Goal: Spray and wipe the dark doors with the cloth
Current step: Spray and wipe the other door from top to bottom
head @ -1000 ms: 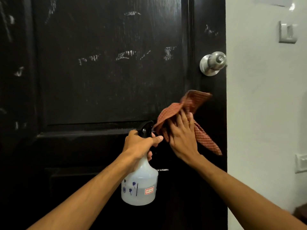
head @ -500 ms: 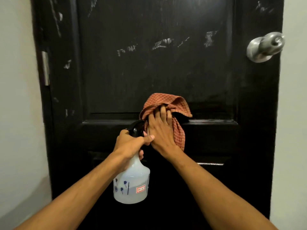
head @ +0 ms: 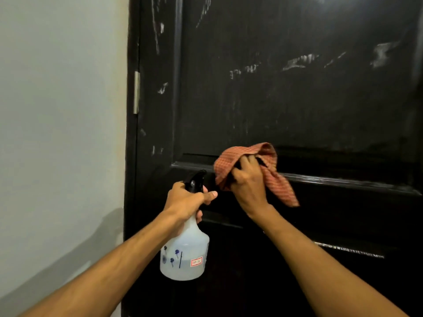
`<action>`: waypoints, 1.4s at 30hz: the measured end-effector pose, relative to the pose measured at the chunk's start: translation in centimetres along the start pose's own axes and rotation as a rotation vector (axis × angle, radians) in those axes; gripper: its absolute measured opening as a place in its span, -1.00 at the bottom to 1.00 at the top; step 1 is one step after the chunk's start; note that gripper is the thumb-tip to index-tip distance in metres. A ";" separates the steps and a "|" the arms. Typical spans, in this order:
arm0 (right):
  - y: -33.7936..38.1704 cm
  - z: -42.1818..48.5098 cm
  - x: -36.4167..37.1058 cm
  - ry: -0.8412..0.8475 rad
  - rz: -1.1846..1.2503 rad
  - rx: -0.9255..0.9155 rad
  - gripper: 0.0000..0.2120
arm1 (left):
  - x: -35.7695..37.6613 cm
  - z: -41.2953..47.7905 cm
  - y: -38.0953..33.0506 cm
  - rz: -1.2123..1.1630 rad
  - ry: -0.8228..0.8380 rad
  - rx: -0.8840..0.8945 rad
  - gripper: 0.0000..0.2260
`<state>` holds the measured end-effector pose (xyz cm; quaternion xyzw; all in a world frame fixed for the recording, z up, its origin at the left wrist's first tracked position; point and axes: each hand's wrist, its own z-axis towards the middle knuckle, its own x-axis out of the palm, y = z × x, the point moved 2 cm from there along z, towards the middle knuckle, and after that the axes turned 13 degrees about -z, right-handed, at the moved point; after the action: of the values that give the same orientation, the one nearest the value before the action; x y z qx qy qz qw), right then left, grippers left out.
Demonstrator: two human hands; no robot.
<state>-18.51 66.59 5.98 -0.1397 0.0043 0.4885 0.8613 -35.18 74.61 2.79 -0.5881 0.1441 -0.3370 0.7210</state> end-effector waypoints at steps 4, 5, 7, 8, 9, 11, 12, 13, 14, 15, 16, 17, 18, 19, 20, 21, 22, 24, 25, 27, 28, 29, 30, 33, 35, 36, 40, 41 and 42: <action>4.9 2.1 3.7 0.126 -0.049 -0.180 -0.89 | -2.8 1.2 -0.6 -0.026 -0.084 0.017 -0.74; 4.3 1.0 3.8 0.137 -0.103 -0.253 -0.87 | -3.4 1.4 -0.7 -0.025 -0.092 0.022 -0.73; 2.4 -1.8 2.3 0.136 -0.135 -0.269 -0.75 | -4.9 1.8 -0.8 -0.010 -0.096 0.035 -0.73; 1.8 -3.1 1.5 0.144 -0.135 -0.228 -0.70 | -5.8 2.0 -0.8 -0.004 -0.102 0.040 -0.73; 1.3 -3.8 1.1 0.162 -0.169 -0.175 -0.67 | -6.6 2.2 -0.8 0.001 -0.114 0.045 -0.75; 2.3 -3.1 1.9 0.229 -0.249 -0.069 -0.64 | -8.5 2.8 -0.8 0.008 -0.157 0.055 -0.81; 3.6 -2.0 2.7 0.250 -0.235 -0.049 -0.64 | -9.4 3.0 -0.8 0.014 -0.182 0.060 -0.84; 5.4 -0.9 3.9 0.250 -0.193 -0.077 -0.63 | -10.3 3.3 -0.8 0.019 -0.206 0.065 -0.86; 7.3 0.1 5.0 0.267 -0.129 -0.128 -0.62 | -11.0 3.5 -0.9 0.020 -0.223 0.071 -0.86; 8.9 0.9 6.1 0.297 -0.077 -0.208 -0.61 | -11.6 3.7 -0.9 0.021 -0.234 0.077 -0.85; 10.5 1.9 7.3 0.320 -0.044 -0.307 -0.60 | -12.4 3.8 -1.1 0.023 -0.242 0.088 -0.83; 11.8 3.0 8.3 0.296 -0.034 -0.385 -0.58 | -13.1 3.9 -1.2 0.028 -0.249 0.104 -0.82; 13.0 4.9 8.8 0.280 -0.029 -0.406 -0.55 | -13.9 4.2 -1.6 0.030 -0.260 0.124 -0.81; 14.0 7.0 9.2 0.263 -0.024 -0.378 -0.51 | -14.8 4.5 -2.0 0.029 -0.276 0.144 -0.81; 14.9 9.2 9.3 0.245 -0.022 -0.320 -0.49 | -15.6 4.9 -2.5 0.021 -0.296 0.158 -0.81; 16.0 10.9 9.7 0.224 -0.016 -0.277 -0.49 | -16.5 5.5 -2.9 0.005 -0.315 0.175 -0.80; 17.2 11.3 10.4 0.232 -0.030 -0.272 -0.50 | -17.3 6.1 -3.2 -0.010 -0.332 0.197 -0.80; 19.9 9.2 13.4 0.242 -0.070 -0.461 -0.53 | -18.6 7.0 -3.5 -0.022 -0.353 0.233 -0.81; 21.1 7.1 14.7 0.246 -0.054 -0.606 -0.54 | -18.9 7.2 -3.4 -0.006 -0.353 0.237 -0.83; 21.9 4.5 16.2 0.304 -0.022 -0.833 -0.56 | -19.5 7.0 -3.0 0.027 -0.354 0.231 -0.87; 21.9 5.7 16.2 0.285 -0.031 -0.857 -0.58 | -19.9 6.8 -3.0 0.029 -0.357 0.234 -0.85; 21.7 8.0 15.8 0.244 -0.078 -0.810 -0.60 | -20.2 6.7 -3.1 0.028 -0.357 0.237 -0.85; 21.3 10.7 15.2 0.235 -0.132 -0.710 -0.61 | -20.6 6.6 -3.3 0.031 -0.361 0.240 -0.86; 19.8 15.4 13.7 0.194 -0.271 -0.433 -0.58 | -21.4 6.5 -3.1 0.059 -0.381 0.229 -0.82; 20.6 12.7 14.2 0.206 -0.309 -0.499 -0.50 | -21.5 6.1 -2.9 0.072 -0.389 0.227 -0.85; 21.2 10.0 14.7 0.250 -0.304 -0.607 -0.48 | -21.3 5.8 -3.0 0.067 -0.391 0.232 -0.88; 19.5 5.0 14.4 0.387 -0.246 -0.945 -0.61 | -19.9 4.6 -4.5 0.055 -0.376 0.262 -0.80; 18.1 6.0 13.4 0.356 -0.266 -0.882 -0.64 | -19.3 4.1 -4.4 0.060 -0.359 0.245 -0.86; 16.6 7.2 12.2 0.346 -0.289 -0.769 -0.64 | -18.9 3.6 -4.3 0.066 -0.344 0.231 -0.88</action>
<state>-27.04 86.68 7.18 -0.5285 -0.0532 0.2988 0.7928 -48.19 89.33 4.21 -0.5453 -0.0013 -0.2221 0.8083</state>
